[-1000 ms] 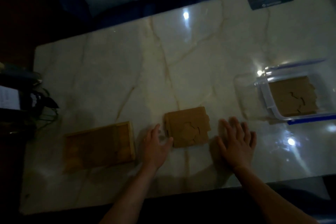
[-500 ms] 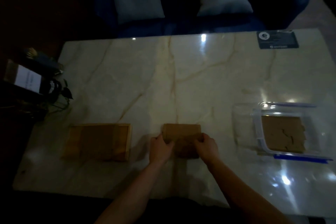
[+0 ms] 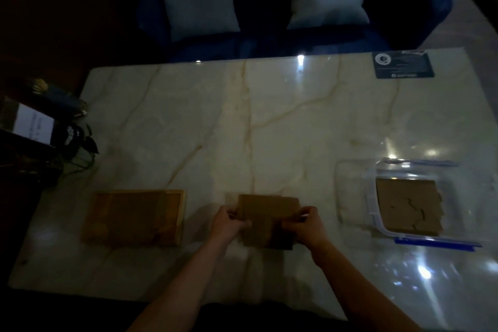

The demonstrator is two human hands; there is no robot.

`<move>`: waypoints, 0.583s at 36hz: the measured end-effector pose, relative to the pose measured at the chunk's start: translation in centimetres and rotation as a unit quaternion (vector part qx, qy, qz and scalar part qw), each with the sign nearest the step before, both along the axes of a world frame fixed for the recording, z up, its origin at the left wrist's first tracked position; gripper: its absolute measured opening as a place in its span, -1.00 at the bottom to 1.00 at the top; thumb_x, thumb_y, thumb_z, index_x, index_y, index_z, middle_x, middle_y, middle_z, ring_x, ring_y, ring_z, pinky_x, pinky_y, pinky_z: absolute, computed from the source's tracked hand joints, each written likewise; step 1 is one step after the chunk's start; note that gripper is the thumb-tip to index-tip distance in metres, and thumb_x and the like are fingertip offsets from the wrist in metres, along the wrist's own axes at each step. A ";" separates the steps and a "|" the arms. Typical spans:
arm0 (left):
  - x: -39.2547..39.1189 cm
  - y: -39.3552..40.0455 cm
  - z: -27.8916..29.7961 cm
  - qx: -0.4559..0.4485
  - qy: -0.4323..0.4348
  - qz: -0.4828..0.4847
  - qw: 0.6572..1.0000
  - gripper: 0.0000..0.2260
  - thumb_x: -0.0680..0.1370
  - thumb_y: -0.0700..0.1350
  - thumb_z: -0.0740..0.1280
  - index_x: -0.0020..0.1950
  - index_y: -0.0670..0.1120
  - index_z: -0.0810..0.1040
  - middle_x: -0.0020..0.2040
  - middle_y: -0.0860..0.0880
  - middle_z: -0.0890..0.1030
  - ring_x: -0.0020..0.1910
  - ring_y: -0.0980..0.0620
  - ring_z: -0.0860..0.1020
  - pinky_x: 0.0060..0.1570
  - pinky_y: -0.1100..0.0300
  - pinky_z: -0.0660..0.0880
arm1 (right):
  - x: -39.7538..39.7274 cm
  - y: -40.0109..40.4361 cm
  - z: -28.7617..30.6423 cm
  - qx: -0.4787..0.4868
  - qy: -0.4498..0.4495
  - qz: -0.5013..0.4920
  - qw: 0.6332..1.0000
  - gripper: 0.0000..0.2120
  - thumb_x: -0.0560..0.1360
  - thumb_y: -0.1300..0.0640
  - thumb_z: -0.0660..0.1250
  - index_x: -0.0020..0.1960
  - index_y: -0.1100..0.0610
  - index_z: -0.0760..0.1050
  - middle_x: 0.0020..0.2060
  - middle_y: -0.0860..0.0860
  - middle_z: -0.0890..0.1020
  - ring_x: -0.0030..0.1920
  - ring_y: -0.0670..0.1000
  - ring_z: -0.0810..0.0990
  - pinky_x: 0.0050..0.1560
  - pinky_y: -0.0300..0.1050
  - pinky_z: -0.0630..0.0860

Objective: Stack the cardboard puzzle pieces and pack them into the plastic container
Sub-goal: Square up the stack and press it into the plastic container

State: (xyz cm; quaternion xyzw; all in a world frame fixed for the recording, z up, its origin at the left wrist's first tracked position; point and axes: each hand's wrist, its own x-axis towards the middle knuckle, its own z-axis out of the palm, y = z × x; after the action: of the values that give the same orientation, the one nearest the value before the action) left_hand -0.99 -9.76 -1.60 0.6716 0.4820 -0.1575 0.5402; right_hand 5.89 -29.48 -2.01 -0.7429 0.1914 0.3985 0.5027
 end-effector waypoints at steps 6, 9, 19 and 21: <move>-0.7 -0.3 1.7 0.049 -0.067 -0.117 0.990 -0.64 0.32 -0.21 0.58 -0.05 -0.09 0.44 -0.13 -0.05 0.58 -0.19 -0.01 0.53 -0.25 0.20 0.45 | -0.6 -2.5 1.7 -0.009 -0.128 0.107 0.986 -0.59 0.40 0.20 0.52 0.19 0.02 0.50 -0.07 -0.08 0.64 -0.07 -0.03 0.63 0.01 -0.02 0.57; -1.1 -0.7 2.2 0.079 -0.123 -0.147 0.978 -0.65 0.31 -0.18 0.58 -0.13 -0.03 0.42 -0.21 0.01 0.55 -0.23 0.07 0.51 -0.22 0.27 0.41 | -0.9 -3.4 3.0 -0.016 -0.209 0.105 0.972 -0.64 0.36 0.22 0.54 -0.03 -0.16 0.52 -0.19 -0.15 0.66 -0.17 -0.22 0.62 -0.14 -0.16 0.56; -1.6 -1.8 2.2 0.171 -0.209 -0.171 0.948 -0.62 0.29 -0.20 0.56 -0.20 0.07 0.37 -0.20 0.00 0.50 -0.23 0.12 0.46 -0.28 0.30 0.37 | -2.1 -4.5 3.3 -0.051 -0.305 0.134 0.941 -0.61 0.37 0.18 0.53 -0.11 -0.27 0.47 -0.12 -0.16 0.62 -0.06 -0.17 0.58 -0.12 -0.20 0.51; -1.6 -2.0 1.7 0.176 -0.195 -0.184 0.947 -0.61 0.29 -0.22 0.56 -0.17 0.10 0.40 -0.15 0.01 0.52 -0.22 0.19 0.48 -0.26 0.40 0.36 | -2.3 -4.7 2.9 -0.058 -0.287 0.162 0.942 -0.62 0.37 0.19 0.52 -0.12 -0.25 0.46 -0.13 -0.15 0.61 -0.05 -0.09 0.58 -0.07 -0.09 0.54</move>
State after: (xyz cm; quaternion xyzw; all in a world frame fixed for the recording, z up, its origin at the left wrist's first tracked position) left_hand -2.64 -11.72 0.13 0.8502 0.2558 -0.0329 0.4589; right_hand 3.59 -34.17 0.86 -0.8747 -0.0612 0.2327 0.4207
